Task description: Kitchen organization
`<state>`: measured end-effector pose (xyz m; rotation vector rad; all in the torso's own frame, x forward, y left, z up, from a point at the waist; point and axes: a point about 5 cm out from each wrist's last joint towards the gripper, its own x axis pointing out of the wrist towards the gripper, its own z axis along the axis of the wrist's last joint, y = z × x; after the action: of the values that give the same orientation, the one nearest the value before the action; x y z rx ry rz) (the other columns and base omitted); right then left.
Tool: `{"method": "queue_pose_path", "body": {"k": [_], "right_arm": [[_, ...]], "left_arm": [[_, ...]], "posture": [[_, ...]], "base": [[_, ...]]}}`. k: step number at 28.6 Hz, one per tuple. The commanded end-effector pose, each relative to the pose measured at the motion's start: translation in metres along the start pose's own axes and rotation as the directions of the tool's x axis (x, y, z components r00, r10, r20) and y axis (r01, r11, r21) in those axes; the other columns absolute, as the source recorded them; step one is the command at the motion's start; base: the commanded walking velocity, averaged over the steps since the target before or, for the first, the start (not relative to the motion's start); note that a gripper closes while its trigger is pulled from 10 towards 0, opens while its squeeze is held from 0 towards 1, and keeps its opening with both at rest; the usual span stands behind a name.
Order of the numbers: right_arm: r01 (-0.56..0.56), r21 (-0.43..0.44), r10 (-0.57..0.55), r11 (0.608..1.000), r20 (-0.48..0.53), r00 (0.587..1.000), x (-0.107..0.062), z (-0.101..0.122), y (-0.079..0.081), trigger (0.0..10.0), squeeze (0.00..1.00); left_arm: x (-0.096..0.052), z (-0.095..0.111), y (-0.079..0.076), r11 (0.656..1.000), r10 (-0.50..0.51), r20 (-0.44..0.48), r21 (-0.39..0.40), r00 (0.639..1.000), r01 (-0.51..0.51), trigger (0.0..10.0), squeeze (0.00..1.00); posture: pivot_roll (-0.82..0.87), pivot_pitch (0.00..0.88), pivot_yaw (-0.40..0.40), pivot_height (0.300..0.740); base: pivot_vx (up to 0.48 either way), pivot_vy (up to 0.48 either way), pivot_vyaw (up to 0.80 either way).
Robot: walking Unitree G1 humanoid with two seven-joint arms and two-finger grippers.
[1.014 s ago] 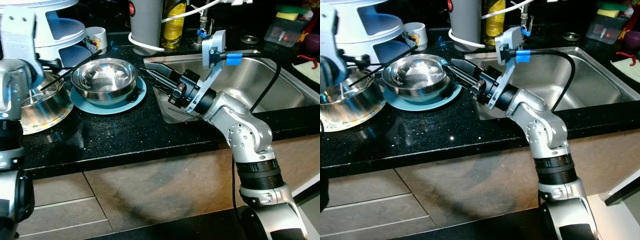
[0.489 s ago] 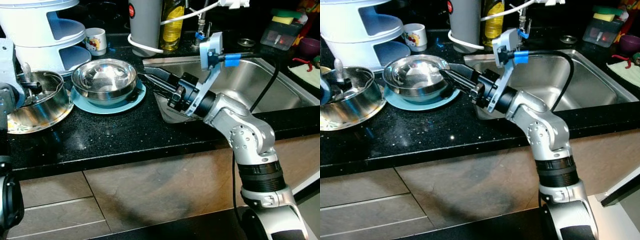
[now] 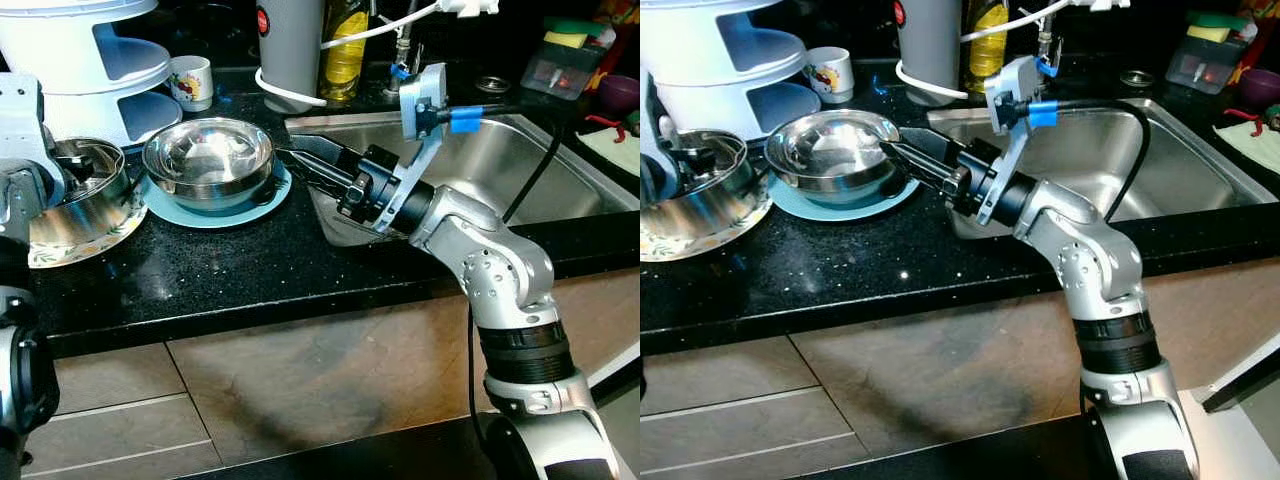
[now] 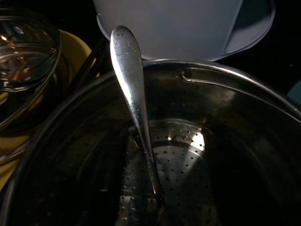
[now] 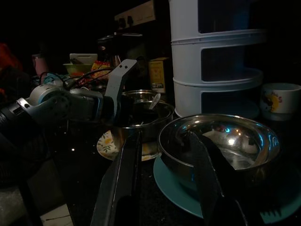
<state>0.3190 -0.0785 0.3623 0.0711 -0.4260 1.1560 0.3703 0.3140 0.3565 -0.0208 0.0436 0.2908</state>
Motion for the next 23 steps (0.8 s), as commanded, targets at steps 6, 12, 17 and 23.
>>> {"method": "queue_pose_path", "body": {"k": [6, 12, 17, 23], "right_arm": [[-0.006, -0.015, 0.005, 1.0, -0.018, 1.0, 0.0, 0.0, -0.002, 10.0, 0.0], [-0.009, -0.02, 0.008, 1.0, -0.02, 1.0, 0.001, 0.001, -0.004, 10.0, 0.0], [-0.012, -0.027, 0.012, 1.0, -0.018, 1.0, 0.001, 0.003, -0.005, 10.0, 0.0], [-0.017, -0.037, 0.017, 0.999, -0.01, 1.0, 0.002, 0.008, -0.006, 10.0, 0.0]], "left_arm": [[0.006, -0.015, -0.002, 0.999, -0.03, -0.057, -0.035, 0.998, 0.028, 0.0, 0.0], [0.006, -0.007, 0.001, 0.998, -0.023, -0.025, -0.06, 0.999, 0.022, 0.0, 0.0], [0.005, 0.004, 0.002, 0.998, -0.02, 0.009, -0.063, 1.0, 0.02, 0.0, 0.0], [-0.003, 0.038, -0.006, 0.998, -0.049, 0.135, -0.031, 0.99, 0.053, 0.0, 0.0]], "posture": [[0.03, 0.222, -0.014, 0.74], [0.03, 0.222, -0.014, 0.74], [0.03, 0.221, -0.015, 0.74], [0.03, 0.218, -0.016, 0.74]], "base": [[0.0, 0.0, 0.0], [0.0, 0.0, 0.0], [0.0, 0.0, 0.0], [0.0, 0.0, 0.0]]}}
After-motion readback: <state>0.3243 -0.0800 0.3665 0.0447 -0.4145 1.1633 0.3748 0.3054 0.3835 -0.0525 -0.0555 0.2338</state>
